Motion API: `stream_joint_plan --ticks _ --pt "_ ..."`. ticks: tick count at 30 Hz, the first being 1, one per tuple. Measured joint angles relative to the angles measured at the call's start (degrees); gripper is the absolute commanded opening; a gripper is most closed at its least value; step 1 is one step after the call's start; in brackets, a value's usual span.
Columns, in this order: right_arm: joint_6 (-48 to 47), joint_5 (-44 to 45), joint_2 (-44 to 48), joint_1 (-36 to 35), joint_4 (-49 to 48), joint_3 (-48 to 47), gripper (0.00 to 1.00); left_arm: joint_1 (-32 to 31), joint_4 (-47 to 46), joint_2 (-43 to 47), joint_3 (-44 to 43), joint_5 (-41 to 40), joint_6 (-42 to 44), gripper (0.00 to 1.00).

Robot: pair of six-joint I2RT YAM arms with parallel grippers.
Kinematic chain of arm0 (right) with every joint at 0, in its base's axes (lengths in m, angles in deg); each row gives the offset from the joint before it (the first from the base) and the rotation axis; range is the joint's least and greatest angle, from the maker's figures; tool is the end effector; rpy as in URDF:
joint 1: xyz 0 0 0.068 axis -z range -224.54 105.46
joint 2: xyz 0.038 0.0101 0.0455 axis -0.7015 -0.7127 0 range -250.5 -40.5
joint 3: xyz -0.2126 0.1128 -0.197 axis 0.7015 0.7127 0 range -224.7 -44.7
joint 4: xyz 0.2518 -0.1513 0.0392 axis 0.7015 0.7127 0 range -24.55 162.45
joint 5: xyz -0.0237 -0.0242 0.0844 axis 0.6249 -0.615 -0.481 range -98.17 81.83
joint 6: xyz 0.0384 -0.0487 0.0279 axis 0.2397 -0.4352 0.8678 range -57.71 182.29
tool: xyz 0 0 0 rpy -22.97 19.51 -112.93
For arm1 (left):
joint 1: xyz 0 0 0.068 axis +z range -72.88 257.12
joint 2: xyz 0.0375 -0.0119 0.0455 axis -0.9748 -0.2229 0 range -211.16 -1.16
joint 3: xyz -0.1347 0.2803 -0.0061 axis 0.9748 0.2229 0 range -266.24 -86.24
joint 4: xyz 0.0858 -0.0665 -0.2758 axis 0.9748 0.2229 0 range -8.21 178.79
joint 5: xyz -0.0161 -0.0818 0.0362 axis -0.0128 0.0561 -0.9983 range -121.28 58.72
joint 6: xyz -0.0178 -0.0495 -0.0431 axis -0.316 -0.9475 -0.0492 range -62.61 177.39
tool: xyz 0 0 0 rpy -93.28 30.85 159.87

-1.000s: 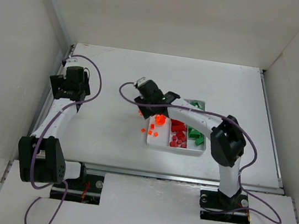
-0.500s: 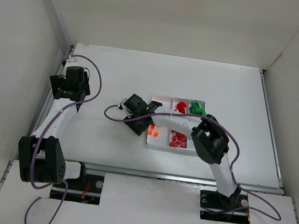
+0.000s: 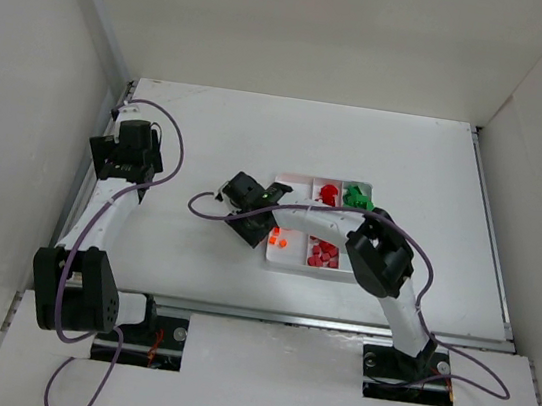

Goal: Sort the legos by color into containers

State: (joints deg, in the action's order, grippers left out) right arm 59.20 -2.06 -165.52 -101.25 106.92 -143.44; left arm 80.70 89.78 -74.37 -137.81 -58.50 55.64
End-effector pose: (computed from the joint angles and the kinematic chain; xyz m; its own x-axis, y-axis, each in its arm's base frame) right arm 0.2914 0.4332 0.1721 -0.4638 -0.8037 -0.3727 -0.8351 0.5371 -0.1187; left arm 0.3210 0.0451 0.2951 -0.4795 -0.0573 -0.8757 -0.4671 0.8614 0.1994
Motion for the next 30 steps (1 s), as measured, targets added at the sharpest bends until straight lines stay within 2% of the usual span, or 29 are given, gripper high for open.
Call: stream_joint_plan --ticks 2,10,12,22,27,30 --pt "0.2 -0.2 0.0 0.0 0.3 0.0 0.48 0.2 0.0 0.0 0.0 0.0 0.0 1.00" --pt "1.0 -3.0 0.0 0.0 1.1 0.1 0.08 0.3 0.0 0.0 0.0 0.1 0.0 1.00" --pt "1.2 -3.5 0.0 0.0 1.0 0.1 0.04 0.3 0.0 0.0 0.0 0.1 0.0 1.00" --pt "4.8 -8.6 3.1 1.5 -2.1 0.3 0.00 0.3 0.0 0.0 0.0 0.1 0.0 1.00" --pt "11.1 -7.0 10.3 9.0 -7.1 2.0 0.00 0.3 0.0 -0.2 0.0 0.3 0.0 1.00" --pt "13.7 -3.3 12.3 13.4 -8.3 2.1 0.04 0.3 0.0 -0.2 0.0 0.4 0.0 1.00"
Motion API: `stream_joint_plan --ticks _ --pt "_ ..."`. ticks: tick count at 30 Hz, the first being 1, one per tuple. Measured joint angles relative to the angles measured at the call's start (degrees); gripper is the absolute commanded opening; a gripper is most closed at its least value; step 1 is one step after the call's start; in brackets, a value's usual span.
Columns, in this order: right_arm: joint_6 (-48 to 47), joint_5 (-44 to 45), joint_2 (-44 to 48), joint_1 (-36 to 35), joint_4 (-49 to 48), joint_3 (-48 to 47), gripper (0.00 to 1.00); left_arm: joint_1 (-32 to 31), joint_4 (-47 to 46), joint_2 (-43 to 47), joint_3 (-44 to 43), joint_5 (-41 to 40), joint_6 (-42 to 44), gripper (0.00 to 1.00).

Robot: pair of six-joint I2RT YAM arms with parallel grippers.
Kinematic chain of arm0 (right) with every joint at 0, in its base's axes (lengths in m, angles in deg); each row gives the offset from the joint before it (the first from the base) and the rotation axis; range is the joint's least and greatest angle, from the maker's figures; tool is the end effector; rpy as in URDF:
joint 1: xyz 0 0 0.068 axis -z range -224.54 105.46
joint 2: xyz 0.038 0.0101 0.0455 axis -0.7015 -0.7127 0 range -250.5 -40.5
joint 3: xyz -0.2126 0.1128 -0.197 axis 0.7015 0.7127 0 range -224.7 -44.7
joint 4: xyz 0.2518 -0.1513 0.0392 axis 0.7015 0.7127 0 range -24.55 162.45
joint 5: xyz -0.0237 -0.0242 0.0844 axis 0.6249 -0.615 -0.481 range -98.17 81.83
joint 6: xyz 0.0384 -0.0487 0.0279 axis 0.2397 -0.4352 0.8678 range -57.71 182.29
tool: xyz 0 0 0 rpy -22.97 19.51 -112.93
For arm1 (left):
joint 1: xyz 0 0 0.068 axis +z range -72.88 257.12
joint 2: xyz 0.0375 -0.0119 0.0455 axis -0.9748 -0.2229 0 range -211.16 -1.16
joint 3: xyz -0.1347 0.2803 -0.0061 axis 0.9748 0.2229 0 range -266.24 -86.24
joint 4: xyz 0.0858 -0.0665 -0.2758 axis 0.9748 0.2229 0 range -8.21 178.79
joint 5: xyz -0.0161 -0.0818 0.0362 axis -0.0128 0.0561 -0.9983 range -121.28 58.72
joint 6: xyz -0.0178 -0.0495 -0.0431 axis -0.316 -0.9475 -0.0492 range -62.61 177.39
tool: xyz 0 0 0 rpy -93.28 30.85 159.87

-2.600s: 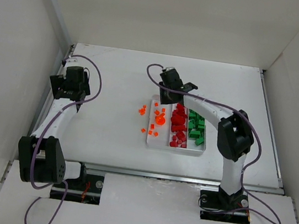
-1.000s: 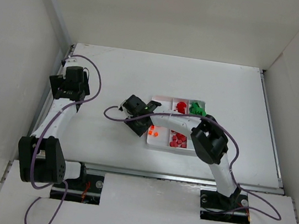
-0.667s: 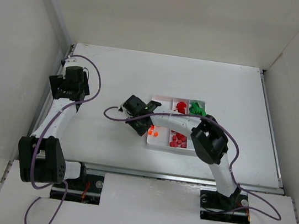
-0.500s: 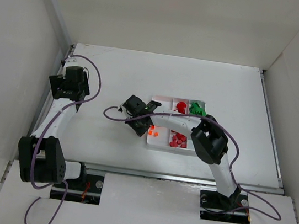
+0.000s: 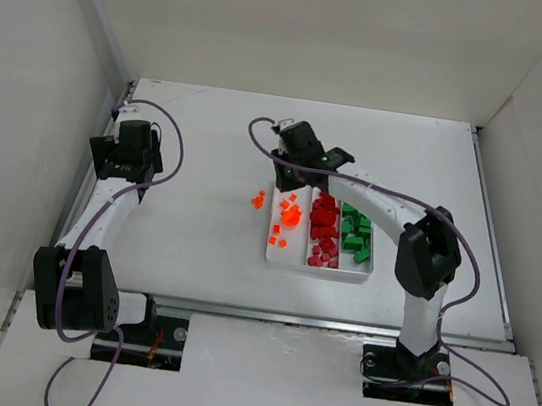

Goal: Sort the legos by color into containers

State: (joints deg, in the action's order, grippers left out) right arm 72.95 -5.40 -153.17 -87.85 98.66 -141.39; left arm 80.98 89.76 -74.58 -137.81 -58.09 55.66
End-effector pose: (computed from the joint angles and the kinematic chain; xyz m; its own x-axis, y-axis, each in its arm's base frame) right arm 0.3718 0.3469 0.2761 -0.6639 -0.3717 -0.6490 -0.5487 0.8317 0.0850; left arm 0.3216 0.0464 0.2940 -0.4824 -0.0596 -0.8739 -0.4652 0.8628 0.1979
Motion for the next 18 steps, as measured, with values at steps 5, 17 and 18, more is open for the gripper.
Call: stream_joint_plan --ticks 5,17,18 --pt "2.3 4.3 -0.4 2.3 -0.1 0.7 0.50 0.0 0.0 0.0 0.0 0.9 0.0 1.00" --pt "0.6 5.3 -2.5 1.9 1.5 -1.8 0.62 0.7 0.7 -1.0 0.0 6.4 0.0 1.00" --pt "-0.2 5.2 -2.5 1.7 1.5 -2.3 0.62 0.8 0.8 -1.1 0.0 6.8 0.0 1.00"
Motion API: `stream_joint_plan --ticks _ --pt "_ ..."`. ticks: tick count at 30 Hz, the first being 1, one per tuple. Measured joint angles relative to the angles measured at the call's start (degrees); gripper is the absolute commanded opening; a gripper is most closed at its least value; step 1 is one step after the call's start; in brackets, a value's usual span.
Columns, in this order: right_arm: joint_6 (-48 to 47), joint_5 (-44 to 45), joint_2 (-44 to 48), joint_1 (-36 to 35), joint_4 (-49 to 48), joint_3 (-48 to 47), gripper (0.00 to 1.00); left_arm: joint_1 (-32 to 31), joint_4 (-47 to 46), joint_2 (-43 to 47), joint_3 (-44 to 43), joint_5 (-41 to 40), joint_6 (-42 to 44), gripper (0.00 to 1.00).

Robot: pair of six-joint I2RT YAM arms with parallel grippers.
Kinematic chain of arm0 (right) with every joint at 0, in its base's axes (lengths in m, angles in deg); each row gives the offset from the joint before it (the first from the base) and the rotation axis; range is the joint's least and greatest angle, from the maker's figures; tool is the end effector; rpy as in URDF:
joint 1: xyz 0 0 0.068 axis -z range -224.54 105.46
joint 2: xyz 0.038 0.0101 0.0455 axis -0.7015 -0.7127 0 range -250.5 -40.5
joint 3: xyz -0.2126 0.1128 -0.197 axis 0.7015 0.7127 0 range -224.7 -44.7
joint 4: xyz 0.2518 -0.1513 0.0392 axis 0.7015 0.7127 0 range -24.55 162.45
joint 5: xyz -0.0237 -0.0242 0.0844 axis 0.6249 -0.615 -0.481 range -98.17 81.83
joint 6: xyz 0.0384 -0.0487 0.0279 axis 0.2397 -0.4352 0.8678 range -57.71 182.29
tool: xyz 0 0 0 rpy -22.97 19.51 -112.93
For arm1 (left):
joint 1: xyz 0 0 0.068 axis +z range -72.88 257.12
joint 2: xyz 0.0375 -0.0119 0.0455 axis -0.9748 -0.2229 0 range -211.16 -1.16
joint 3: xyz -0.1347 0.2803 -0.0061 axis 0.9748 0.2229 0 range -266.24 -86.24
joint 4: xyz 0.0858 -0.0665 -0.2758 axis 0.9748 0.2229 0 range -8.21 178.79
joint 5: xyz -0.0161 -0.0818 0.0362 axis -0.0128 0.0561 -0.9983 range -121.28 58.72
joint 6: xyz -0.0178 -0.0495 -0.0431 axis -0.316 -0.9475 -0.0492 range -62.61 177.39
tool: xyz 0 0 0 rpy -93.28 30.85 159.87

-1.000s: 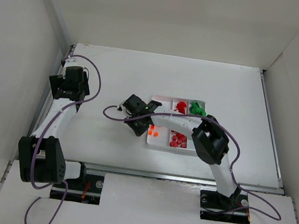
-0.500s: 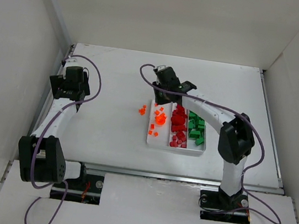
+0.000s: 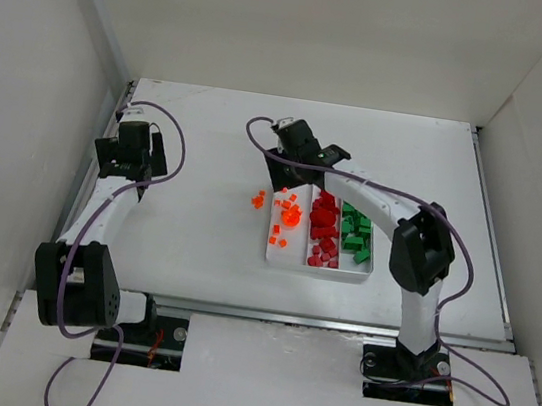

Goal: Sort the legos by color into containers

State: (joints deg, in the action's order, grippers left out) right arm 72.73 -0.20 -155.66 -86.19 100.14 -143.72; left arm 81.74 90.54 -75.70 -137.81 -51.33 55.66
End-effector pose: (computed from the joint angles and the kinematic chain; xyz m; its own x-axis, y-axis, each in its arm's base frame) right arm 0.3916 0.3382 0.2680 -0.6772 -0.3619 -0.6406 -0.4778 0.8784 0.0088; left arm 0.3262 0.0451 0.2852 -0.5129 -0.0700 -0.8556 -0.3819 0.9112 0.1544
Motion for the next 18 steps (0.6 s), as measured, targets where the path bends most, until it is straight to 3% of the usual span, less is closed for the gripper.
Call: stream_joint_plan --ticks 3,7,13,15,18 --pt "-2.9 -1.7 -1.1 -1.5 0.0 -2.7 0.58 0.1 0.2 -0.1 0.0 0.6 0.0 1.00" --pt "-6.0 -3.7 -7.6 -4.8 1.7 -10.9 0.46 0.2 0.2 -0.1 0.0 1.0 0.3 1.00" --pt "-8.1 -4.7 -15.9 -7.4 4.0 -14.7 0.46 0.3 0.2 -0.1 0.0 1.3 0.4 1.00" --pt "-8.3 -4.3 -17.1 -7.3 5.1 -14.7 0.52 0.3 0.2 -0.1 0.0 1.5 0.4 1.00" --pt "-8.8 -3.6 -17.4 -7.1 5.7 -14.6 0.53 0.3 0.2 -0.1 0.0 1.7 0.4 1.00"
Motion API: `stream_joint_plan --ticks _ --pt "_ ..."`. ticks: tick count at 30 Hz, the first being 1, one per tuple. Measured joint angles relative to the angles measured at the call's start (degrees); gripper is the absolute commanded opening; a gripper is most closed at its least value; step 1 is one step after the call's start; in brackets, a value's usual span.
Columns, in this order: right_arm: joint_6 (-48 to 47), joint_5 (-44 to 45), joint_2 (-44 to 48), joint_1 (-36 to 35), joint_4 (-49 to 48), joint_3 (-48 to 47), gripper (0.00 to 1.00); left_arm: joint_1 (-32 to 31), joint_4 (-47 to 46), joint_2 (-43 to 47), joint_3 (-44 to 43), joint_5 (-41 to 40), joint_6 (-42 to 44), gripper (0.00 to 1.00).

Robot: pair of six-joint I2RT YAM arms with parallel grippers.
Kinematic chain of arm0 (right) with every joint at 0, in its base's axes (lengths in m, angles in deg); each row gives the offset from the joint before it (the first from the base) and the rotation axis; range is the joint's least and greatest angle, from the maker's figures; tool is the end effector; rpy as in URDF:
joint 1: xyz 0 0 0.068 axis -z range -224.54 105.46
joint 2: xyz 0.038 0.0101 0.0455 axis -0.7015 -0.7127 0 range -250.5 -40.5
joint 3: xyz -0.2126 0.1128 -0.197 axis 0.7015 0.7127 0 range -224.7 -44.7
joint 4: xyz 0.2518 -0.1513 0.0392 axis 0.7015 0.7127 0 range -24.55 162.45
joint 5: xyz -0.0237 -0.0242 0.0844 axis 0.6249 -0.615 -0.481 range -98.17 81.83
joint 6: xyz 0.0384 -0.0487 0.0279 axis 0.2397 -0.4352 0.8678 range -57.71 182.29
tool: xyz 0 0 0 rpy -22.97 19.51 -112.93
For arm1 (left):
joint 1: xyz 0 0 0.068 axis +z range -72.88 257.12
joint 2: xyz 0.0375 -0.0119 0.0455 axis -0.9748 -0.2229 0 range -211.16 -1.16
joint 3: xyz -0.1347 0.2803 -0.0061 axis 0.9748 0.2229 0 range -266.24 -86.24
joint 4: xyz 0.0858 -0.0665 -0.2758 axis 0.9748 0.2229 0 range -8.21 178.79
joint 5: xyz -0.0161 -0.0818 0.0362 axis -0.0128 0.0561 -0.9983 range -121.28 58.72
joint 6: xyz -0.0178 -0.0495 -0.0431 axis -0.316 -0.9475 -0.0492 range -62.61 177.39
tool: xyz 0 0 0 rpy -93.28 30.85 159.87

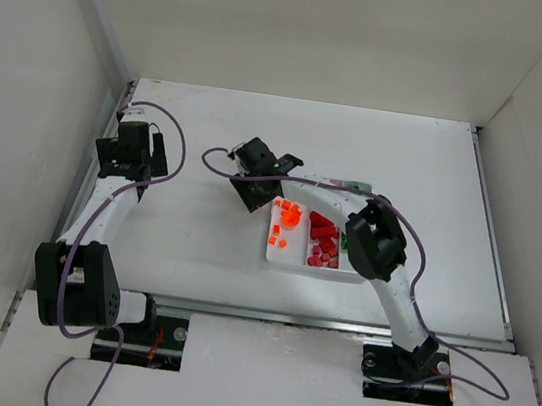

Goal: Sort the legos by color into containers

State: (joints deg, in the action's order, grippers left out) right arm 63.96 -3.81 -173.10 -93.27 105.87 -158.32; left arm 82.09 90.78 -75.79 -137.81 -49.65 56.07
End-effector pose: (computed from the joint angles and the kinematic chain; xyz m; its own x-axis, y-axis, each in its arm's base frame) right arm 0.3836 0.4308 0.1912 -0.5888 -0.6266 -0.5107 -0.7069 0.7055 -0.0505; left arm 0.3265 0.0456 0.2840 -0.5206 -0.0673 -0.8511 -0.3603 0.9211 0.1476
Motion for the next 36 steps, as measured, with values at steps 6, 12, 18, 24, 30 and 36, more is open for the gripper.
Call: stream_joint_plan --ticks 6,12,18,24,30,36 --pt "-0.6 2.9 -0.6 -0.5 0.2 0.0 0.53 0.0 0.0 0.0 0.0 0.0 0.0 1.00" --pt "-0.8 4.1 -2.1 -0.9 0.2 -0.4 0.55 0.0 0.0 0.0 0.0 0.0 0.3 1.00" --pt "-0.8 3.8 -3.1 -0.9 0.6 -1.7 0.37 0.0 0.0 0.0 0.0 0.2 0.5 1.00" --pt "-0.5 2.6 -3.1 -0.9 0.3 -1.7 0.12 0.0 0.0 0.0 0.0 0.2 0.5 1.00" --pt "-0.4 -0.2 -1.8 -0.8 -0.9 0.2 0.09 0.0 0.0 0.0 0.0 0.2 0.5 1.00" --pt "4.0 -7.3 9.7 0.9 -6.7 12.9 0.09 0.0 0.0 0.0 0.0 0.2 0.5 1.00"
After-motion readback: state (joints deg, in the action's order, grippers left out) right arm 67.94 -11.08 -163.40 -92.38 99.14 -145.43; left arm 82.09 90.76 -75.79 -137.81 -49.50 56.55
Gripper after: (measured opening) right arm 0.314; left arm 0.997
